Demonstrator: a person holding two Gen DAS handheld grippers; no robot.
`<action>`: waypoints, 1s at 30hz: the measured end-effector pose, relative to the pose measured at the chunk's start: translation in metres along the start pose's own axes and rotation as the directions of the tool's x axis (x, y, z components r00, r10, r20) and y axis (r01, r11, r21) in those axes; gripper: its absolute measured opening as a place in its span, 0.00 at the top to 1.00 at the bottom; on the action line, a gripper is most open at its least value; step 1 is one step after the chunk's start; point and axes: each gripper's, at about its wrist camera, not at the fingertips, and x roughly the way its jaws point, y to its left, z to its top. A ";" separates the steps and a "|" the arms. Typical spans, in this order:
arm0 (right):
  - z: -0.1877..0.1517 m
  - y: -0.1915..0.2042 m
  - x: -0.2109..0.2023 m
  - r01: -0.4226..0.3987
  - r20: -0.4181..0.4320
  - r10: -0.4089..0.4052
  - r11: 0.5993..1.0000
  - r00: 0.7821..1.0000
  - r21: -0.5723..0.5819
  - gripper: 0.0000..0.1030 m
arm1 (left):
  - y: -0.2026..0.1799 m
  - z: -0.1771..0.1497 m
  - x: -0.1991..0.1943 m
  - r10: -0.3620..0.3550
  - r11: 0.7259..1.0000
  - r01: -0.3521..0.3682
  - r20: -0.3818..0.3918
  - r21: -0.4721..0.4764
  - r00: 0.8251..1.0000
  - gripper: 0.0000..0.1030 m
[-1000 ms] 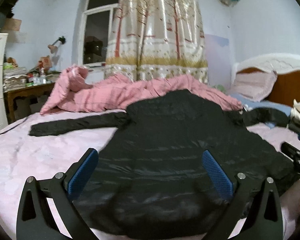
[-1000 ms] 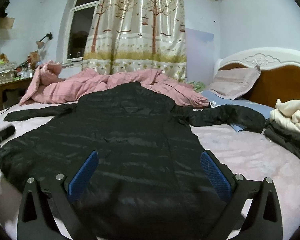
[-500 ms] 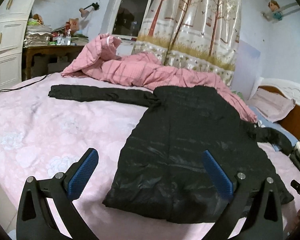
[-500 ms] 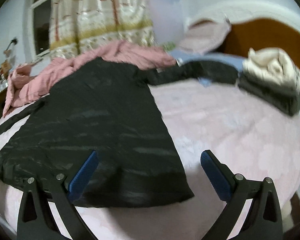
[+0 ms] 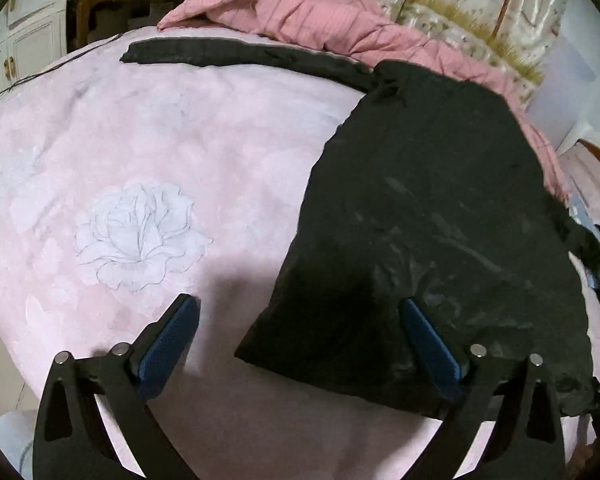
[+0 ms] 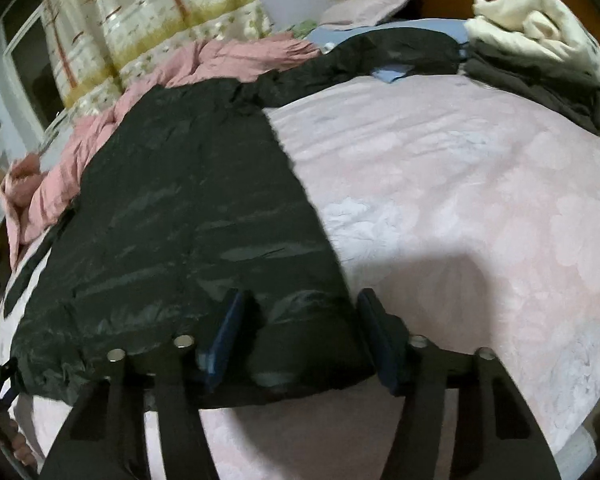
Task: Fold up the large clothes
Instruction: 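Grasp the black jacket hem with both grippers and lift it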
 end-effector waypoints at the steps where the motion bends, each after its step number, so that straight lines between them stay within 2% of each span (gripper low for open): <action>1: -0.001 0.001 0.001 0.003 -0.003 -0.003 1.000 1.000 -0.002 0.57 | -0.004 0.000 -0.003 0.003 1.000 -0.003 0.010 0.021 1.000 0.23; 2: -0.001 0.003 0.001 -0.004 -0.008 0.004 1.000 1.000 0.000 0.76 | -0.007 -0.001 -0.004 -0.020 0.999 0.020 0.006 0.038 1.000 0.44; 3: -0.002 0.003 0.001 -0.029 -0.012 0.029 1.000 1.000 0.013 0.89 | -0.009 -0.002 -0.003 -0.048 0.998 0.048 -0.006 0.046 0.999 0.52; 4: -0.002 0.003 0.000 -0.048 -0.003 0.048 0.998 0.999 0.036 0.90 | -0.011 -0.003 -0.004 -0.058 0.997 0.058 -0.008 0.052 0.998 0.66; 5: -0.002 0.003 -0.002 -0.051 0.010 0.050 0.998 0.999 0.045 0.91 | -0.014 -0.004 -0.006 -0.057 0.997 0.056 0.005 0.061 0.998 0.88; 6: -0.001 0.004 -0.006 -0.054 0.029 0.053 0.997 0.998 0.047 0.92 | -0.015 -0.005 -0.009 -0.066 0.996 0.065 0.012 0.062 0.998 0.91; 10: 0.002 0.003 -0.041 -0.095 0.152 0.086 0.994 0.985 0.054 0.93 | -0.017 0.000 -0.039 -0.070 0.997 0.065 0.100 0.050 0.993 0.94; 13: -0.003 0.005 -0.073 -0.126 0.180 0.110 0.989 0.978 0.079 0.93 | -0.021 0.000 -0.076 -0.077 0.995 0.065 0.178 0.069 0.981 0.94; 14: -0.008 0.007 -0.087 -0.112 0.187 0.097 0.991 0.977 0.070 0.93 | -0.021 -0.004 -0.088 -0.072 0.995 0.057 0.193 0.078 0.979 0.95; 17: -0.020 0.011 -0.118 -0.019 0.211 0.013 1.000 0.977 0.024 0.93 | -0.021 -0.020 -0.115 -0.046 0.989 0.021 0.175 0.143 0.984 0.94; 19: -0.017 0.011 -0.123 0.005 0.209 -0.009 1.000 0.978 0.020 0.93 | -0.024 -0.022 -0.119 -0.018 0.985 -0.011 0.168 0.174 0.986 0.94; 24: 0.028 0.024 -0.096 0.027 0.176 -0.027 1.000 0.984 0.000 0.93 | -0.034 0.011 -0.091 0.009 0.985 -0.038 0.171 0.167 0.985 0.94; 27: 0.062 0.047 -0.072 0.042 0.171 -0.034 0.998 0.985 -0.044 0.93 | -0.051 0.040 -0.053 0.064 0.977 -0.091 0.144 0.191 0.988 0.94; 30: 0.086 0.062 -0.033 0.090 0.163 -0.077 0.993 0.984 -0.079 0.93 | -0.068 0.065 -0.011 0.104 0.968 -0.126 0.107 0.218 0.989 0.94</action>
